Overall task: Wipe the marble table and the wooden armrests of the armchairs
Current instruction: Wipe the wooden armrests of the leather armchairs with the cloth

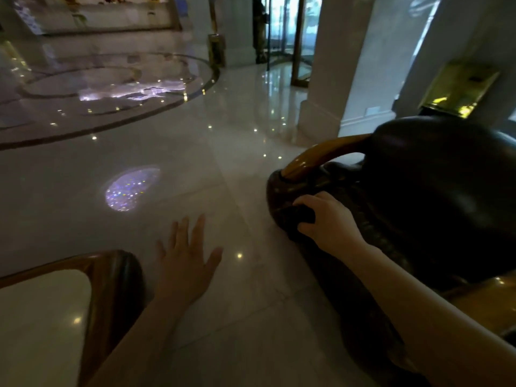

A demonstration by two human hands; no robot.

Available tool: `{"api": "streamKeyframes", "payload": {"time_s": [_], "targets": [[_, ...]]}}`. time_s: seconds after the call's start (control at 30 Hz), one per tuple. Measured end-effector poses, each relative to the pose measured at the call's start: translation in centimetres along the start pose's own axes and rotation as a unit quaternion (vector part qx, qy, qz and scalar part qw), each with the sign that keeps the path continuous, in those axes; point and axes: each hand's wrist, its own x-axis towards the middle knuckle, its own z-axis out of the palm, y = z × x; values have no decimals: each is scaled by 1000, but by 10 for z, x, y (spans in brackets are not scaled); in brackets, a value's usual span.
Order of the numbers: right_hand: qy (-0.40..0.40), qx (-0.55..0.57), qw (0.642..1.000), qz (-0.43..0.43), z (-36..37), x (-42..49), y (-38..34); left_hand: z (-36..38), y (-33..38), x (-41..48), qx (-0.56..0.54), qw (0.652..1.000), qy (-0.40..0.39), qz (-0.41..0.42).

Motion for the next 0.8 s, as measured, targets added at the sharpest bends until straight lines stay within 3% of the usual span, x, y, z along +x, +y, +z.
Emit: {"api": "streamKeyframes", "payload": {"time_s": [0.37, 0.8], "targets": [[81, -34, 981, 172, -52, -44, 50, 20, 77, 72, -66, 979, -19, 191], [185, -27, 927, 325, -101, -157, 96, 57, 185, 59, -113, 920, -80, 366]]}}
